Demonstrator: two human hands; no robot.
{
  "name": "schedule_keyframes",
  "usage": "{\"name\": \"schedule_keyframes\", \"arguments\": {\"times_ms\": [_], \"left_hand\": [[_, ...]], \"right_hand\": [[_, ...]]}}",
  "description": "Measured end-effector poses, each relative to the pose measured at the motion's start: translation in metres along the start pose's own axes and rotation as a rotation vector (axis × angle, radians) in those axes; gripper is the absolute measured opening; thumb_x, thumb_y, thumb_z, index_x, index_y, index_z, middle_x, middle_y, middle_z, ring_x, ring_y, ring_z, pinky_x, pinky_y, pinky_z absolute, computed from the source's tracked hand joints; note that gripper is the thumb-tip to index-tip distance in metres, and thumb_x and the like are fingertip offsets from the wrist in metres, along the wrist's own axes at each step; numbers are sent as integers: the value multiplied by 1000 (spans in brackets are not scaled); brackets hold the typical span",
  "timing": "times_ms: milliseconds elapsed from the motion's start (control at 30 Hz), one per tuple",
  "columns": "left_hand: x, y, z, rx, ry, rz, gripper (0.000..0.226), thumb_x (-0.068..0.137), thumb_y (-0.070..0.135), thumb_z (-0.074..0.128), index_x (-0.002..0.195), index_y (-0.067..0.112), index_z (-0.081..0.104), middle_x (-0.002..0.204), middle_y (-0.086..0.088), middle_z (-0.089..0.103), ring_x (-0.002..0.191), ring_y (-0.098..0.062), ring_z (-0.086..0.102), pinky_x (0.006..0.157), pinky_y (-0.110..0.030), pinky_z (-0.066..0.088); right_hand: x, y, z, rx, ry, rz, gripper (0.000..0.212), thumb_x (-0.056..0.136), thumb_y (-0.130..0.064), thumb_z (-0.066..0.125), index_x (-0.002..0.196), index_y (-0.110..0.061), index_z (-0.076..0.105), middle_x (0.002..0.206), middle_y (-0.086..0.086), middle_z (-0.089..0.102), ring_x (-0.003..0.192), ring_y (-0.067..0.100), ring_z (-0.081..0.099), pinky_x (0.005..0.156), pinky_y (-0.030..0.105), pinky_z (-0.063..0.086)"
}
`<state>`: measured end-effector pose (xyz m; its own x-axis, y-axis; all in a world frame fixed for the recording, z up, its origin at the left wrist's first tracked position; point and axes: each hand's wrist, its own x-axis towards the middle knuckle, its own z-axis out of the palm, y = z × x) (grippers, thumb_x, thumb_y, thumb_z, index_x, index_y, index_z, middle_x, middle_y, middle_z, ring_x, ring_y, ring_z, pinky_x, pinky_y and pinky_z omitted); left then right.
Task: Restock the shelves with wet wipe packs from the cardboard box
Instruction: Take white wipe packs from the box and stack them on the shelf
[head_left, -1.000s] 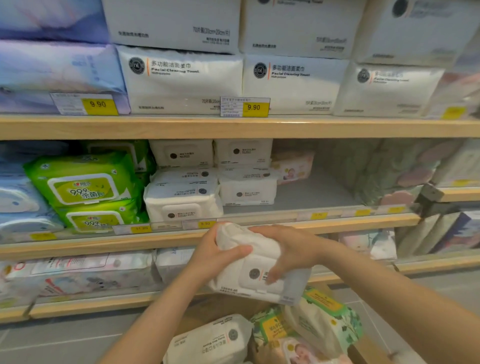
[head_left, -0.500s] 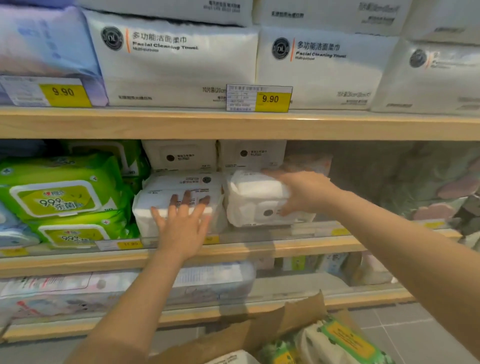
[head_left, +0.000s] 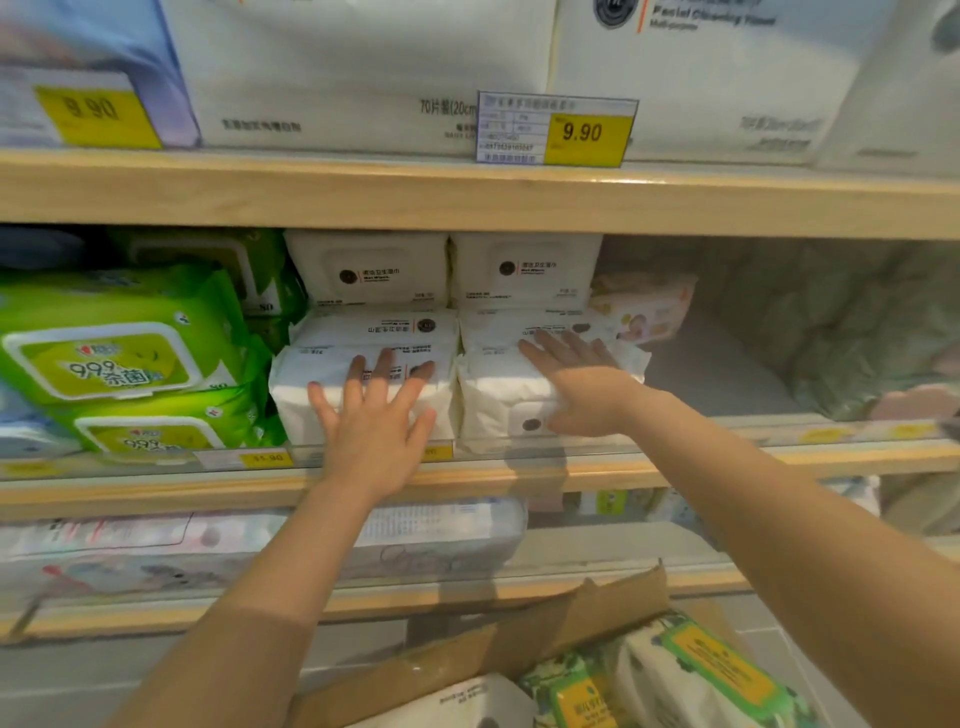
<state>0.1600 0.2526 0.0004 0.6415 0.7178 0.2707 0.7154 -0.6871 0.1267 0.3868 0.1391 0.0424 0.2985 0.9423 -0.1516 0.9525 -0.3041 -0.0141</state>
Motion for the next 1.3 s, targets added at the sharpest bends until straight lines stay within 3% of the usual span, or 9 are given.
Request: {"name": "schedule_keyframes", "arguments": {"times_ms": [133,333,400,533,767,900,1033,1167,1300], "left_hand": [[-2,2,-4,2,-27,-2,49,95,52,17,143,49,14,158,2,7,144,-26,1,108,-63,-3],[5,3,-19,67,-254,-4,60,92,58,31,145,47,4,159,1,-6,145,-28,-6,107,-68,-2],[2,5,-29,38,-288,9,63,93,56,35,147,41,8,159,-3,-1,145,-28,-1,107,-68,2],[-50,15,-34,-110,-156,102,57,94,44,43,146,27,27,156,-4,19,142,-25,16,112,-58,13],[-202,3,19,-306,-231,129,62,87,52,30,139,20,42,144,-2,41,133,-21,35,111,-45,26],[-259,-13,60,-124,-392,193,74,83,57,36,143,13,35,152,-8,30,140,-25,27,114,-46,14],[-285,-12,90,45,-488,194,85,80,61,35,147,8,26,155,-14,22,142,-29,18,111,-50,12],[-290,-9,101,81,-470,185,87,77,61,35,144,5,32,152,-15,29,139,-30,25,108,-55,21],[-296,-10,106,89,-397,193,84,78,59,37,142,4,36,147,-15,38,135,-29,31,107,-55,22]], "right_hand": [[-3,-13,4,52,57,69,91,82,-57,53,150,-33,-3,159,-4,-12,145,26,-14,117,50,-6],[-4,-30,-24,-93,-147,141,99,80,-63,53,150,-26,-8,159,2,-11,146,27,-7,116,52,0],[-16,-42,-29,-70,-64,58,92,83,-57,56,150,-25,3,159,6,0,146,28,3,116,52,8],[-75,-52,-17,-3,132,-111,74,89,-44,56,149,-26,18,156,6,18,142,27,18,115,45,18],[-186,-59,63,156,62,-87,65,89,-38,56,146,-24,27,152,2,28,138,22,27,111,35,26],[-225,-63,119,173,-36,-17,62,90,-40,54,145,-24,29,150,1,31,138,21,28,112,37,26],[-253,-63,176,126,7,46,57,78,-37,68,130,-21,52,132,5,54,125,27,50,109,45,33],[-277,-67,226,123,-103,59,50,80,-42,41,123,-22,58,126,2,59,119,24,56,108,41,38],[-288,-72,251,106,-166,88,48,90,-40,34,128,-22,56,133,2,56,122,23,55,98,40,45]]}}
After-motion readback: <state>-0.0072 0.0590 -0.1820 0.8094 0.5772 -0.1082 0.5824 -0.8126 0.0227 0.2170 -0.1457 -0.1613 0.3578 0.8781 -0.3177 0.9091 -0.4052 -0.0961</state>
